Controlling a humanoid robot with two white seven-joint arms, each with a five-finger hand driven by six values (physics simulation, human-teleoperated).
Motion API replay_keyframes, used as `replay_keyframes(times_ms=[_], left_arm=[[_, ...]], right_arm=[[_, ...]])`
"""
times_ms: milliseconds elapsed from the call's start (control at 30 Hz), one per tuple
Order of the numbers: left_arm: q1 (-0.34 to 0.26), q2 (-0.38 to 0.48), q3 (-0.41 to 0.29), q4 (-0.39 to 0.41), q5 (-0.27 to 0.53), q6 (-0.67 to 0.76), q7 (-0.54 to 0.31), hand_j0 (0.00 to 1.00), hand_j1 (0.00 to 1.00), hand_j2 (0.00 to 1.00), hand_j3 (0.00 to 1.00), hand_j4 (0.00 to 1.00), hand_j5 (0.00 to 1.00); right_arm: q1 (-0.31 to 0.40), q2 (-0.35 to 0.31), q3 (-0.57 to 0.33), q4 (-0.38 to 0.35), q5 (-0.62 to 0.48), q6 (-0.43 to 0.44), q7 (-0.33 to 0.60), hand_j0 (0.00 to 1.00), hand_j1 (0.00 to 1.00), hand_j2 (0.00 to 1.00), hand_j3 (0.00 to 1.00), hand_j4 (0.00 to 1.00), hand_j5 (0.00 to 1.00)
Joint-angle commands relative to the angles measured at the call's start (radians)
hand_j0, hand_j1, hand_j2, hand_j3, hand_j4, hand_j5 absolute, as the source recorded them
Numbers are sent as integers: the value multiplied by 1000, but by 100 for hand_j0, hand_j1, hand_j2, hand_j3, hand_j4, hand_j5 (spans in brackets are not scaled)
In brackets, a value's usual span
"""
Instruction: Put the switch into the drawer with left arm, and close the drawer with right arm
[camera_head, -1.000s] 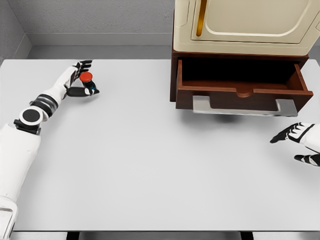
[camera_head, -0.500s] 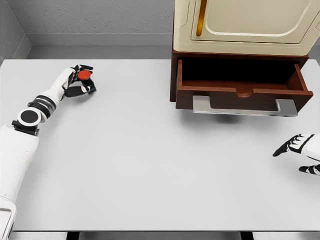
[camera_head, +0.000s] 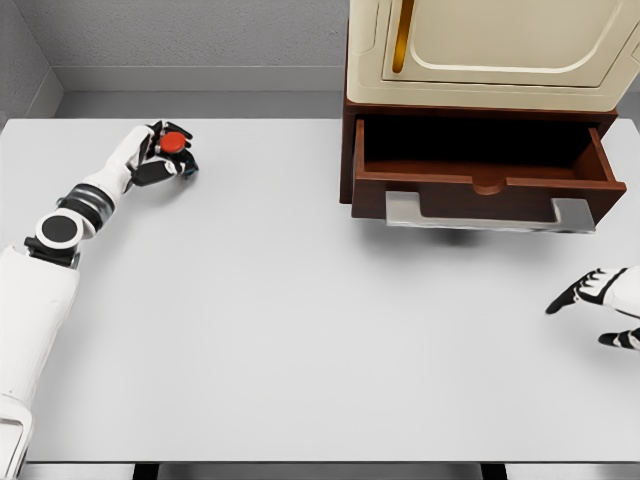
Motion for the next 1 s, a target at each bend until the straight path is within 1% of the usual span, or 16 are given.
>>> replay_keyframes(times_ms=[0,67,167,233,300,333,400,433,467,533,633,700,767,867,900,967], left_arm=[[0,3,1,-39,4,-1,0,33,33,33,33,33,33],[3,4,-2,-83,4,-1,0,33,33,33,33,33,33],[6,4,-2,-143,-5,1,0,32,32,32,32,32,32],[8,4,-3,-183,-7,1,0,31,31,31,31,31,31],[11,0,1,-214,-60,-1,0,30,30,30,30,30,30],[15,-2,0,-244,-68,-1,0,30,30,30,30,30,30],[25,-2,1,-310,-123,1,0,28,28,28,28,28,28],[35,-2,1,-332,-129,1,0,28,28,28,28,28,28],[49,0,0,-379,-139,1,0,28,28,28,28,28,28],[71,-3,1,-447,-183,1,0,28,28,28,28,28,28],[86,-2,1,-517,-217,1,0,28,28,28,28,28,28],[95,0,1,-551,-237,-1,0,28,28,28,28,28,28],[101,-5,1,-586,-321,1,2,28,28,28,28,28,28],[101,-16,-2,-599,-355,1,2,28,28,28,28,28,28],[101,-36,-2,-599,-378,1,2,28,28,28,28,28,28],[101,-57,-6,-622,-432,1,2,28,28,28,28,28,28]], right_arm=[[0,-35,2,0,-36,1,-1,76,76,76,76,76,76],[2,-66,13,2,-60,1,-1,77,77,77,77,77,77],[2,-70,22,3,-62,1,-2,78,78,78,78,78,78],[2,-92,56,5,-86,1,-1,78,78,78,78,78,78],[2,-119,73,5,-91,1,-1,81,81,81,81,81,81],[2,-124,84,5,-93,1,1,82,82,82,82,82,82],[0,-129,96,7,-94,1,-1,84,84,84,84,84,84],[2,-147,102,7,-108,1,-1,84,84,84,84,84,84],[2,-176,124,7,-134,1,-1,84,84,84,84,84,84],[2,-196,127,7,-149,1,-1,84,84,84,84,84,84],[0,-244,162,7,-188,1,-1,84,84,84,84,84,84],[0,-244,162,16,-189,1,-1,85,85,85,85,85,85],[0,-245,162,25,-189,1,-1,84,84,84,84,84,84],[-3,-247,160,23,-205,1,-2,84,84,84,84,84,84],[-5,-248,159,22,-214,1,-2,84,84,84,84,84,84],[-11,-285,157,16,-247,1,-4,84,84,84,84,84,84]])
